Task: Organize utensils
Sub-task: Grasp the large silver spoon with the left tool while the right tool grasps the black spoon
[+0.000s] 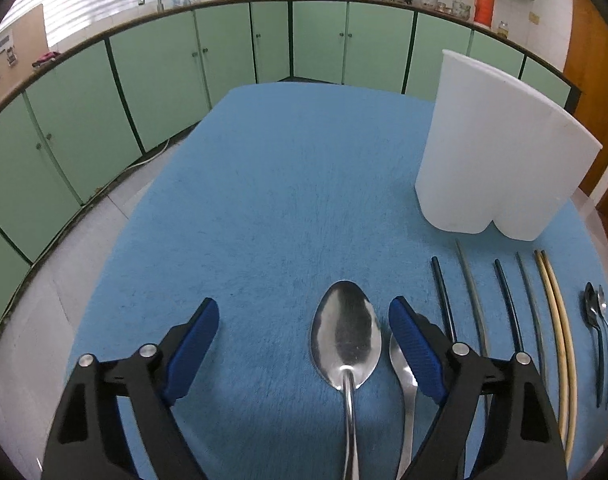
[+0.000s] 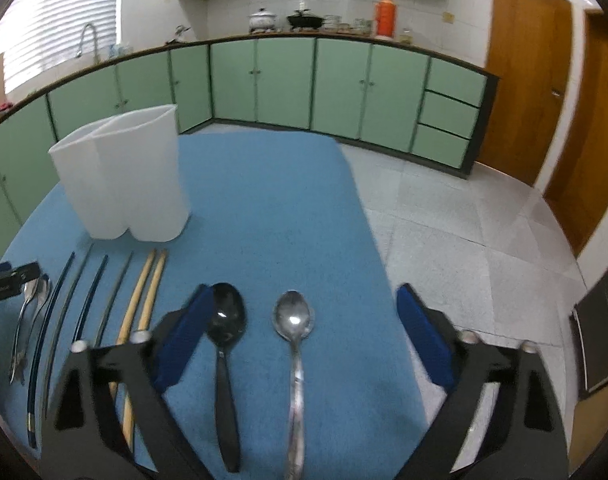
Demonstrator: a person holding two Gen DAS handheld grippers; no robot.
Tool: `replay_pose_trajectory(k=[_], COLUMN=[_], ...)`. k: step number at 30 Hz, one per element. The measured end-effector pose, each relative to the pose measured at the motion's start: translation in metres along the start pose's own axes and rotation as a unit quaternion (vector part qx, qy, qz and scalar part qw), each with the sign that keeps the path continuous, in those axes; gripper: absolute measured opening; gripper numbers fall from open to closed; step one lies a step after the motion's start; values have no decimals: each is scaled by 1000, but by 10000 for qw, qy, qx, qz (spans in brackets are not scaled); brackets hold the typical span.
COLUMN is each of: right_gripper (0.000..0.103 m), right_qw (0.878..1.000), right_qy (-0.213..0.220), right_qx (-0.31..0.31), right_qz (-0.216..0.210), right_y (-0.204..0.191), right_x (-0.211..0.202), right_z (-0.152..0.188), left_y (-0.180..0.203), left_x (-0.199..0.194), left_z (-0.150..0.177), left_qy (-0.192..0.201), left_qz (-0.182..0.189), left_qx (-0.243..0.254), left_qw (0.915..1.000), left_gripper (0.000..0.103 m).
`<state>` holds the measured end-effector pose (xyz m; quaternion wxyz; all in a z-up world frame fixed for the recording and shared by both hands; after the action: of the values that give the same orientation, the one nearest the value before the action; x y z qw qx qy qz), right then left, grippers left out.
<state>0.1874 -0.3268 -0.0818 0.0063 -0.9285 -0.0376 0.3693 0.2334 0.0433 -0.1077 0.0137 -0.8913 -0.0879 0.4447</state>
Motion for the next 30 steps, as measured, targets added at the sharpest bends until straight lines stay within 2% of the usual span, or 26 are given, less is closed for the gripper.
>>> replay_pose_trajectory(k=[3,7,17,22,25,27,30], right_gripper=[71,63,60,54,50,44,37], right_qw=[9996,9983,9961,9941,9930,9916,9905], right_qy=[-123,-283,-596,-815,-926,-1066,-1154], right_qx=[-100,-266,-455,-558,-568,-520,-458], right_qz=[-235,-428,-461,-445,-453,-517,-584], right_y=[-9,-22,-30,-34,-34,-32,-31], right_x=[6,13,33,43,48,53,58], right_z=[-2,-3,-9,-12,-13,-14,-16], left_y=[4,5,3,3,3,4,6], left_x=[3,6,10,12,12,10,6], left_z=[0,3,3,3,3,5,8], left_qy=[-61,-86,8,33,45,57,66], left_qz=[29,66,167,234,258,272,361], left_qx=[47,38,109,123,123,126,140], left_qw=[10000,9999,9998,9996,9996,9995,9992], left_gripper=[73,71,66,61,53,42,35])
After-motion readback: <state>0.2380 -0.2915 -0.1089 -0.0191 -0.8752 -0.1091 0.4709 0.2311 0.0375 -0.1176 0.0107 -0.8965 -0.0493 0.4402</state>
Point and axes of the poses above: each gripper's, at about its wrist camera, not at the fingertips, and x roughly the way its jaws point, y to its right, z to its underside, the point moved 2 cm from there along x, roughly the way its jaws point, and after that the axes turned 7 degrees about -z, right-handed, at the moved point
